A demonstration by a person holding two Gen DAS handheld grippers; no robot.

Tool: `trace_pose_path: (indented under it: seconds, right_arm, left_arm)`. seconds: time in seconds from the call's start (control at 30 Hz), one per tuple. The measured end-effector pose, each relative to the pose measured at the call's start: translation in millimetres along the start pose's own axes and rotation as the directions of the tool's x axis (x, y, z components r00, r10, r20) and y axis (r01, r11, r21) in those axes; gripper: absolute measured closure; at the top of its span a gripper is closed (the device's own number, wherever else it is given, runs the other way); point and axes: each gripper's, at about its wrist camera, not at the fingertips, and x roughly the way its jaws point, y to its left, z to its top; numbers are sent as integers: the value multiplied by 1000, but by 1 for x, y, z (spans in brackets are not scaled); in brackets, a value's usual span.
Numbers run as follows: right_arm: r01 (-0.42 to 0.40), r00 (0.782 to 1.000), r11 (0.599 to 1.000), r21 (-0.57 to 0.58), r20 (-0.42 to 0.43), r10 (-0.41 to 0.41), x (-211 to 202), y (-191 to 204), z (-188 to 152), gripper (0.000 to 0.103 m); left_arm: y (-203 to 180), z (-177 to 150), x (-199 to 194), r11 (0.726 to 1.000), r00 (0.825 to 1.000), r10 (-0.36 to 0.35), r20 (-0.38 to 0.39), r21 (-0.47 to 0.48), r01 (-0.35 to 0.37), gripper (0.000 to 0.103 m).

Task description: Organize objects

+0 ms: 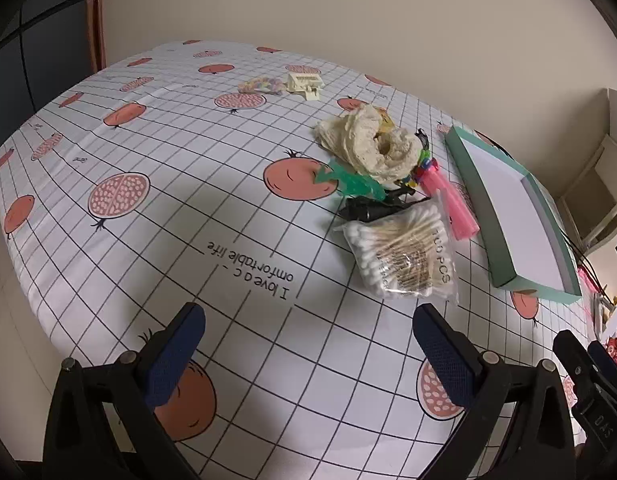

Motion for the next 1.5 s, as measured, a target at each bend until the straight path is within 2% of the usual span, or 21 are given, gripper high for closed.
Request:
trace_pose_path:
  seconds: [0.33,1.1,1.37,1.5]
  right_arm:
    - [-1,1000,1000,5,-2,1,1,-2,1,0]
    - [3,1000,1000,4,-12,-3,3,-2,0,0]
    - [2,1000,1000,4,-12,-2,2,-1,1,0]
    - [-14,1000,1000,-10,-16,13,-2,4,13,0]
  left_arm:
    - [6,1,0,999,1000,24,1,-25,-24,0]
    - [4,2,-1,1000,1000,14,20,-20,-13,0]
    - [3,3,-1,1000,1000,9,8,-9,-8,0]
    - [-2,12,-2,1000,999,-16,-28,-3,16,0]
